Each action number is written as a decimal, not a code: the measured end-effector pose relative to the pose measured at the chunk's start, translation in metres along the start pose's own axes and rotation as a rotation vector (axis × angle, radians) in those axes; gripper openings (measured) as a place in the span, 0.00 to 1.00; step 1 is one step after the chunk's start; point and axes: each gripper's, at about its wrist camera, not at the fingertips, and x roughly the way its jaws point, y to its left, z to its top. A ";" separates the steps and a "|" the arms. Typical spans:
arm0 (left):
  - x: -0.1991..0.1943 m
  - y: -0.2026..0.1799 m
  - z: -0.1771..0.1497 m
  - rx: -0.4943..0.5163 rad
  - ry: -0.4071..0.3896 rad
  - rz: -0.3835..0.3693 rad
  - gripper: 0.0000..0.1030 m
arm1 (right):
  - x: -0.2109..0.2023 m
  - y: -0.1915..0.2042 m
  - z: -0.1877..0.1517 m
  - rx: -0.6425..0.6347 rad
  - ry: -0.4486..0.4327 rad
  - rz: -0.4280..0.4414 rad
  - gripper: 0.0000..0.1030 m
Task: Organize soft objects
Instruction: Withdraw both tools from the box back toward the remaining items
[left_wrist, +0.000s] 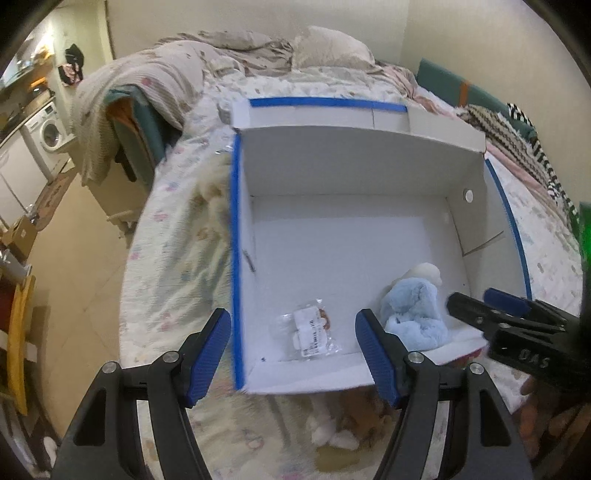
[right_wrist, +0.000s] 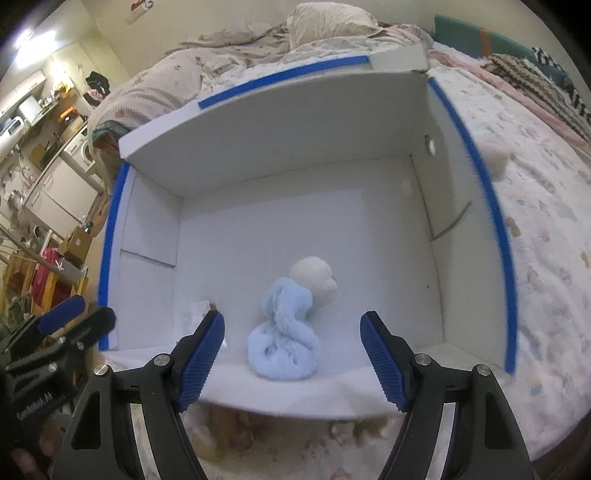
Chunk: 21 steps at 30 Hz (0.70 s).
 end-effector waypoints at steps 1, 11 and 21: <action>-0.004 0.004 -0.003 -0.009 -0.005 0.005 0.65 | -0.004 0.000 -0.001 0.001 -0.005 0.003 0.78; -0.032 0.033 -0.036 -0.089 -0.020 0.022 0.65 | -0.039 -0.004 -0.035 0.044 -0.059 0.043 0.78; -0.036 0.053 -0.075 -0.187 0.022 0.001 0.65 | -0.018 0.001 -0.064 0.068 0.039 0.106 0.78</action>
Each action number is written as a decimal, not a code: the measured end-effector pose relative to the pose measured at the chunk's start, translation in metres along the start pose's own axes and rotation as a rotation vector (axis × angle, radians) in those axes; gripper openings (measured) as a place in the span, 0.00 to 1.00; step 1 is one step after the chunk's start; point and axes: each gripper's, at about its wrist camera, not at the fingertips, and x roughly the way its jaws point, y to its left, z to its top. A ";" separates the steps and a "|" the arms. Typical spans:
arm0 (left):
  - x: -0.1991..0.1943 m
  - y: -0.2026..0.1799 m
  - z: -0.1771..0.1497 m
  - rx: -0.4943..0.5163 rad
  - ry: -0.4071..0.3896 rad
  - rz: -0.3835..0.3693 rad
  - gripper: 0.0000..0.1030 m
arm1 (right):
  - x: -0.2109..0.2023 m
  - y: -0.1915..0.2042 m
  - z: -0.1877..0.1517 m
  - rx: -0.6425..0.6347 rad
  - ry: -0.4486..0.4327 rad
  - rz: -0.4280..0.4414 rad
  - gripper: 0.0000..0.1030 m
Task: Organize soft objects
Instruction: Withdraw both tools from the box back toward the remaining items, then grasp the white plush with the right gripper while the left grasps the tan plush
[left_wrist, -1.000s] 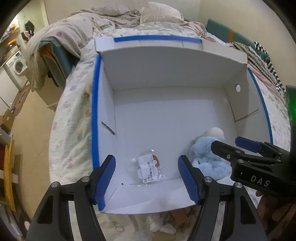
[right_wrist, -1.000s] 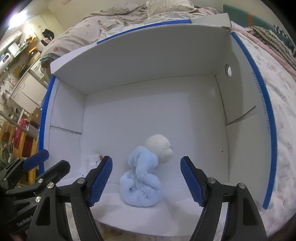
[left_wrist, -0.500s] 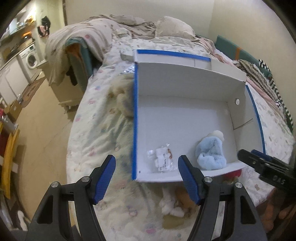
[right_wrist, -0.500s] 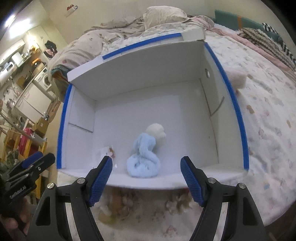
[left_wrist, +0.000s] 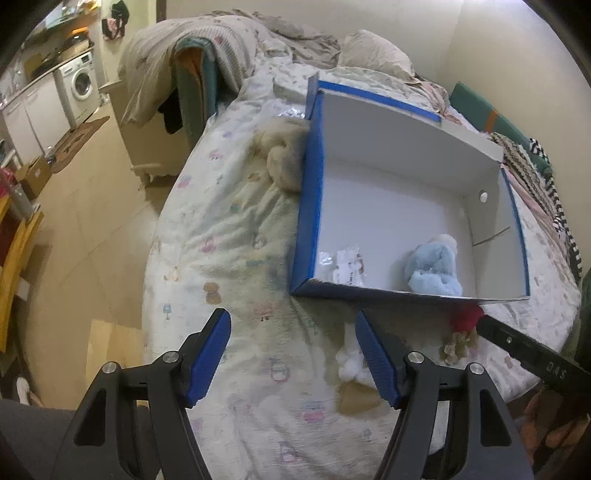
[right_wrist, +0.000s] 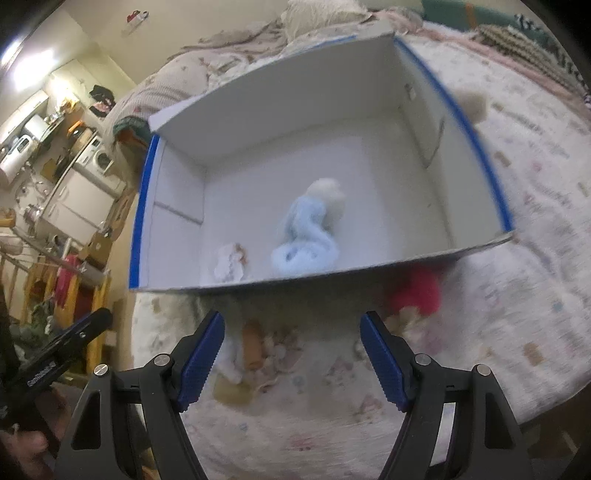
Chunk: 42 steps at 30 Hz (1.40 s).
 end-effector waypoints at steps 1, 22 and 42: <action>0.002 0.002 -0.001 -0.003 0.006 0.005 0.65 | 0.004 0.003 -0.001 -0.006 0.016 0.024 0.78; 0.015 0.052 -0.002 -0.097 0.036 0.053 0.65 | 0.141 0.115 -0.024 -0.306 0.321 -0.055 0.49; 0.053 0.020 -0.019 -0.039 0.202 -0.026 0.62 | 0.032 0.052 -0.002 -0.112 0.124 0.148 0.25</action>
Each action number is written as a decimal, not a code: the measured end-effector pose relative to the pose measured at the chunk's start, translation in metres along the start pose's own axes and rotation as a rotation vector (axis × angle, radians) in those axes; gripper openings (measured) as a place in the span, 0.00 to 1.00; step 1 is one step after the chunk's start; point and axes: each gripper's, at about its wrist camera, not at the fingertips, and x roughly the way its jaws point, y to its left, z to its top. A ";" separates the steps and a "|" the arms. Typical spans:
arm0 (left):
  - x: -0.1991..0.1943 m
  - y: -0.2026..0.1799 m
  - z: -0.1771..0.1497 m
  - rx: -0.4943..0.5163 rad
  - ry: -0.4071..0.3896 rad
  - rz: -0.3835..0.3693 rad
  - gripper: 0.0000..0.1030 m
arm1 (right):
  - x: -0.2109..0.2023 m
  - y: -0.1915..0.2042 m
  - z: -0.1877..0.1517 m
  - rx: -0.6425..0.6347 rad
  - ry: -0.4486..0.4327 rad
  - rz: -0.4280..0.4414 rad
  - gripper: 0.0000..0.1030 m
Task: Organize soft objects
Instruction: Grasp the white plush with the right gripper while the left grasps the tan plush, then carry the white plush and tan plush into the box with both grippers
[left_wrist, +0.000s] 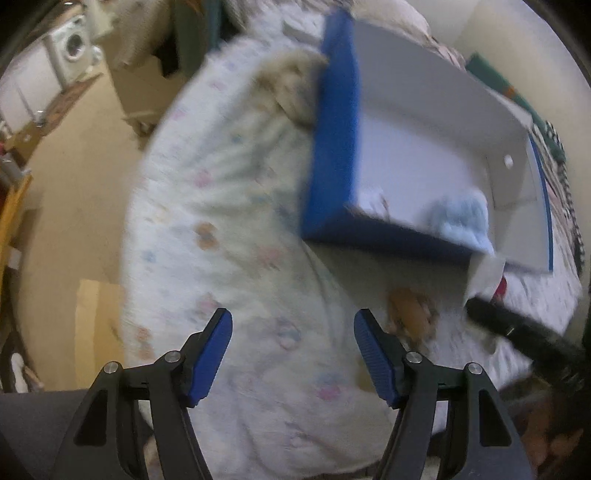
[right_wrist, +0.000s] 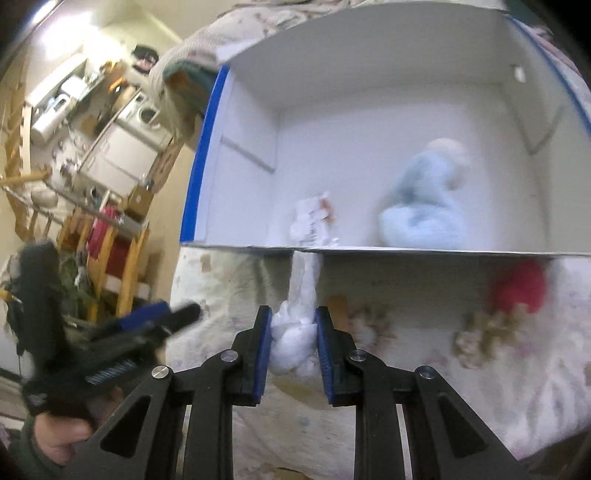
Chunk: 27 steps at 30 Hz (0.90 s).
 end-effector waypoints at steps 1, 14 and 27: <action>0.007 -0.007 -0.003 0.014 0.024 -0.013 0.60 | -0.005 -0.005 -0.001 0.011 -0.009 -0.003 0.25; 0.078 -0.070 -0.028 0.102 0.267 -0.083 0.19 | -0.023 -0.041 -0.005 0.092 -0.043 -0.012 0.24; 0.038 -0.075 -0.028 0.127 0.174 -0.052 0.08 | -0.034 -0.044 -0.010 0.088 -0.054 -0.003 0.24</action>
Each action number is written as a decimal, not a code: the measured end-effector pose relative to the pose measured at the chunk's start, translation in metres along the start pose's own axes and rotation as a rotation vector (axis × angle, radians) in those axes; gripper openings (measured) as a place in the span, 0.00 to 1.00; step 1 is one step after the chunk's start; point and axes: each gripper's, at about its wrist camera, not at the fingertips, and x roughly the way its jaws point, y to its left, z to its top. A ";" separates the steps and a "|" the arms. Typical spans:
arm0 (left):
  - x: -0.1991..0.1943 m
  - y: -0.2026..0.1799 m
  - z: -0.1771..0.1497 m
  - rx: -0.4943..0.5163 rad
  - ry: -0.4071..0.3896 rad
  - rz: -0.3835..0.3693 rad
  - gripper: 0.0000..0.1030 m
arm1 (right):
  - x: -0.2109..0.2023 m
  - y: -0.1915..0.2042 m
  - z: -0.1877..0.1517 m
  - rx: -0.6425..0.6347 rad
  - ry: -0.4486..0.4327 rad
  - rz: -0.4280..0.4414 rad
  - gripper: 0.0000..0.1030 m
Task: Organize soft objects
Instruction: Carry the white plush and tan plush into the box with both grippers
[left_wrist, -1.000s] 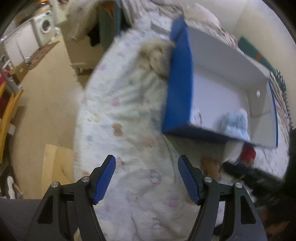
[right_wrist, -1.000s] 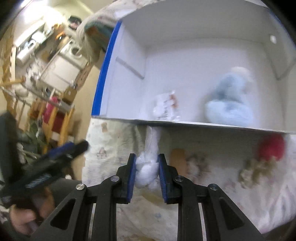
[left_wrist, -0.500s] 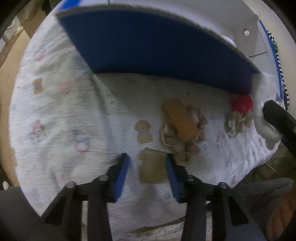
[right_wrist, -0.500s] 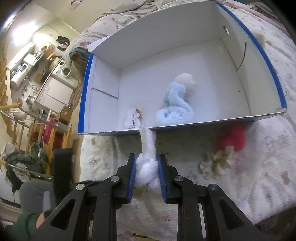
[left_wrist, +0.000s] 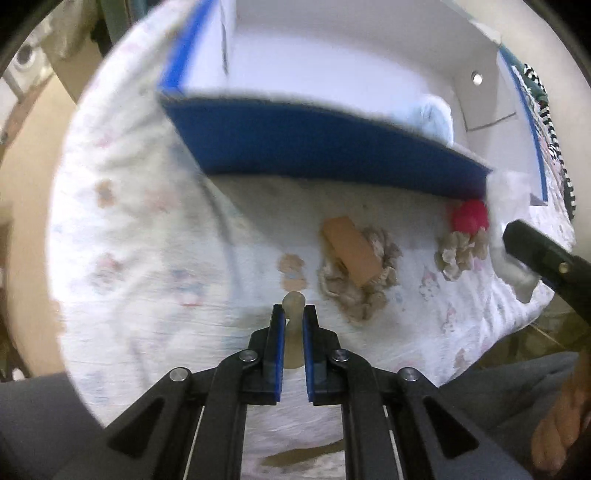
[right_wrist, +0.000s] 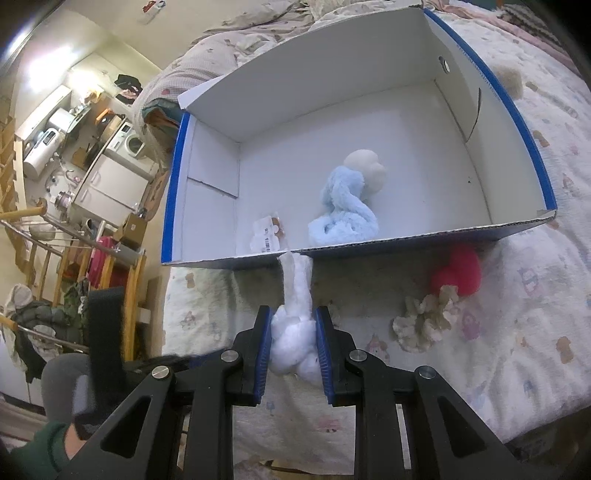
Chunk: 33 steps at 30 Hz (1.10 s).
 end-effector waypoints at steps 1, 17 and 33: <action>-0.005 0.001 0.000 0.005 -0.021 0.015 0.08 | -0.001 0.000 -0.001 -0.002 0.000 -0.001 0.24; -0.105 0.007 0.009 0.030 -0.324 0.096 0.08 | -0.030 0.016 0.009 -0.035 -0.099 0.007 0.24; -0.117 -0.026 0.112 0.148 -0.388 0.150 0.08 | -0.026 0.043 0.094 -0.091 -0.151 -0.007 0.24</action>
